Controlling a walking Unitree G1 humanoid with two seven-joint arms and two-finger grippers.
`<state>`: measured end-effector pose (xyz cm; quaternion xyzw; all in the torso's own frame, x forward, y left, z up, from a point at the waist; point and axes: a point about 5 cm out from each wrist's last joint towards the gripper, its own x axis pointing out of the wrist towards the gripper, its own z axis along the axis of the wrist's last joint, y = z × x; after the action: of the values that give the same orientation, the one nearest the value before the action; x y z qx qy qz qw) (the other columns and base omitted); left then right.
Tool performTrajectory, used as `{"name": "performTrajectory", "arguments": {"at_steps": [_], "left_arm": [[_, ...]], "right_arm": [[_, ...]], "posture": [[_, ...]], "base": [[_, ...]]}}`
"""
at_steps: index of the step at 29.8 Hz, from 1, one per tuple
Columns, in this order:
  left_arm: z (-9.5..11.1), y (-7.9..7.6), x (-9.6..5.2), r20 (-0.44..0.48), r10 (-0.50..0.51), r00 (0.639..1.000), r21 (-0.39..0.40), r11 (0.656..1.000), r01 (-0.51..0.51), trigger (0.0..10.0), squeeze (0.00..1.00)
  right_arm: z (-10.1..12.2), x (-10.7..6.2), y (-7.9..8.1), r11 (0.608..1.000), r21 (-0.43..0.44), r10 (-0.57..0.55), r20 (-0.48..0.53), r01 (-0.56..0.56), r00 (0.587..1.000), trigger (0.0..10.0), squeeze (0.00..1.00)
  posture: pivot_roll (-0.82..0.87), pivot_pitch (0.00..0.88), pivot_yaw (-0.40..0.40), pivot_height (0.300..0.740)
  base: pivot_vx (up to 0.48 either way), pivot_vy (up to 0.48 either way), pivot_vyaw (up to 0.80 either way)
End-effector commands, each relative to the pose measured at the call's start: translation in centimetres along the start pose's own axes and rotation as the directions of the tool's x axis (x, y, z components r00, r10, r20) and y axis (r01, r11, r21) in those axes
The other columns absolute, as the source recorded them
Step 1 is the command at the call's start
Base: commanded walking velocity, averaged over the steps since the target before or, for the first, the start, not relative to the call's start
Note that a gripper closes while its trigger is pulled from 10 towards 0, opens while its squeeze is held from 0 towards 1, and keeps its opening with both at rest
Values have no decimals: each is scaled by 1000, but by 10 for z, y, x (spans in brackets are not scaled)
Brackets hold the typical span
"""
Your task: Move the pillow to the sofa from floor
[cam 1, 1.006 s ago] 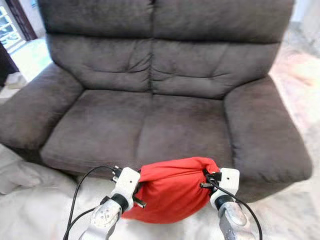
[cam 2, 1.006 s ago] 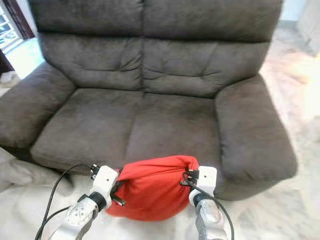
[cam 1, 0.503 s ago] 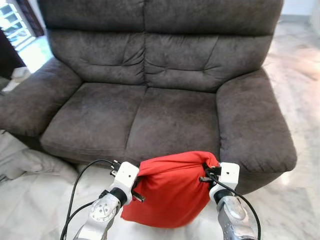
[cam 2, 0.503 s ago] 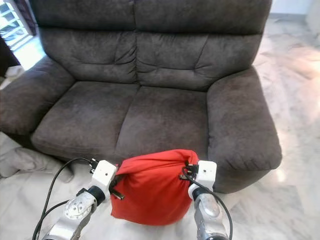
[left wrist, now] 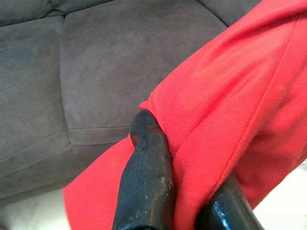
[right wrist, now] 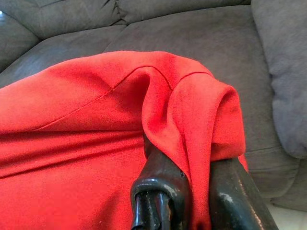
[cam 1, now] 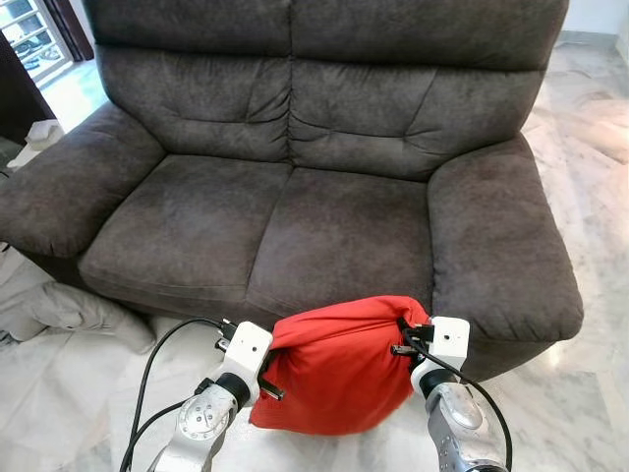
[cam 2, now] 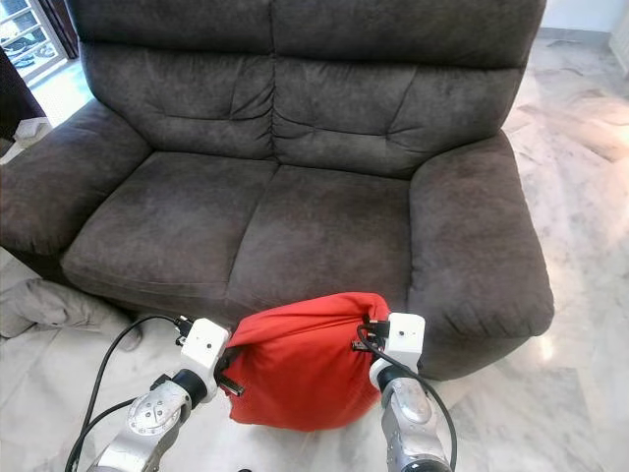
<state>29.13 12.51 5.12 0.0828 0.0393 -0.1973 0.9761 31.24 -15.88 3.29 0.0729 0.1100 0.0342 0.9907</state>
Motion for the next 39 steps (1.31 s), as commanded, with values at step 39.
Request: {"name": "performTrajectory", "arguments": {"at_steps": [39], "left_arm": [[45, 58, 0, 202, 273, 940, -13, 961, -277, 10000, 0]], "right_arm": [[63, 12, -21, 989, 57, -143, 248, 133, 958, 10000, 0]], "posture": [[92, 132, 43, 740]], "base": [[0, 49, -21]]}}
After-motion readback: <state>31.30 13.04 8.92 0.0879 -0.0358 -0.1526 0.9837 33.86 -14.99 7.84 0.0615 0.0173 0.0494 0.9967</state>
